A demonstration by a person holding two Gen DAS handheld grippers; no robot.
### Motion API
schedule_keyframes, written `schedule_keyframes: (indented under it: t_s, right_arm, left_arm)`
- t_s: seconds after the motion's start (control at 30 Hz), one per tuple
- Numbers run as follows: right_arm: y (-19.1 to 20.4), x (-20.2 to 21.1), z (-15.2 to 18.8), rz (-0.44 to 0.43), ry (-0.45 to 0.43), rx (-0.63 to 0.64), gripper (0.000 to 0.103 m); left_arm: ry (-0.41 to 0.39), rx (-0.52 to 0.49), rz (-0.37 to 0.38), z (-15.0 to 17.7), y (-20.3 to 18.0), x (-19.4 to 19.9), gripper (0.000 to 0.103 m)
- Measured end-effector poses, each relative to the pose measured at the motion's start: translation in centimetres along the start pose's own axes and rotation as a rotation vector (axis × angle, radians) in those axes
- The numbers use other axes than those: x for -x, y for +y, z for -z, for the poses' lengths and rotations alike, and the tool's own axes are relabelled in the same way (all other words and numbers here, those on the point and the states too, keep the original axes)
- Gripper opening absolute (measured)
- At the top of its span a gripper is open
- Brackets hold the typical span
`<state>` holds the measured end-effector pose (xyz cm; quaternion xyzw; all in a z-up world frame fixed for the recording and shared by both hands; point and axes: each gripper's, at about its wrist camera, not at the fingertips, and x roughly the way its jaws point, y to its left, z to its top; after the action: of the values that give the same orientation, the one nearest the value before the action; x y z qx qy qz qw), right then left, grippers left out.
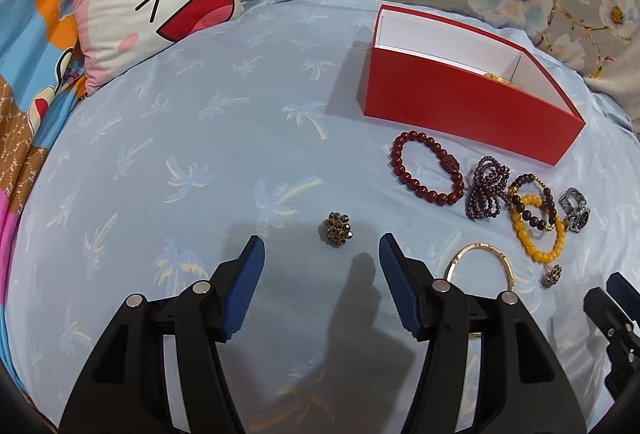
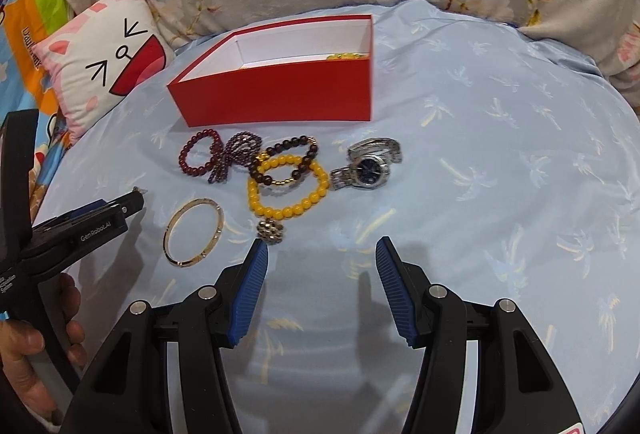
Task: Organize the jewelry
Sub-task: 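Move both tools back over the small dark ring and cluster ring, then grasp the small dark ring with the left tool while the right tool grasps the cluster ring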
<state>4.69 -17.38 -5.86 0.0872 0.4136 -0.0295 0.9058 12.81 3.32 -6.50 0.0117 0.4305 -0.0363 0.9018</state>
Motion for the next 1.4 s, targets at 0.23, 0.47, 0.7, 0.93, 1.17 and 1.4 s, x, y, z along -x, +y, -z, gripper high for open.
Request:
schedule_keyframes:
  t_s: [0.23, 0.47, 0.7, 0.93, 1.17, 1.4]
  right_arm:
    - [2.1, -2.0, -0.4, -0.023, 0.020, 0.044, 0.052]
    - [2.7, -3.4, -0.5, -0.009, 0.032, 0.057, 0.043]
    - [2.9, -3.6, -0.5, 0.017, 0.032, 0.079, 0.017]
    - [2.5, -3.0, -0.5, 0.004, 0.025, 0.055, 0.016]
    - [2.1, -2.4, -0.7, -0.005, 0.017, 0.041, 0.016]
    - [2.0, -2.3, -0.8, -0.010, 0.017, 0.036, 0.016]
  left_arm:
    - [0.004, 0.003, 0.007, 0.0, 0.2, 0.0, 0.057]
    - [0.008, 0.006, 0.007, 0.2, 0.5, -0.2, 0.057]
    - [0.012, 0.019, 0.004, 0.1, 0.9, -0.5, 0.057]
    - [0.011, 0.021, 0.008, 0.0, 1.1, -0.7, 0.057]
    - [0.004, 0.027, 0.019, -0.4, 1.4, -1.5, 0.055]
    - [-0.006, 0.013, 0.030, -0.8, 1.2, -1.7, 0.033]
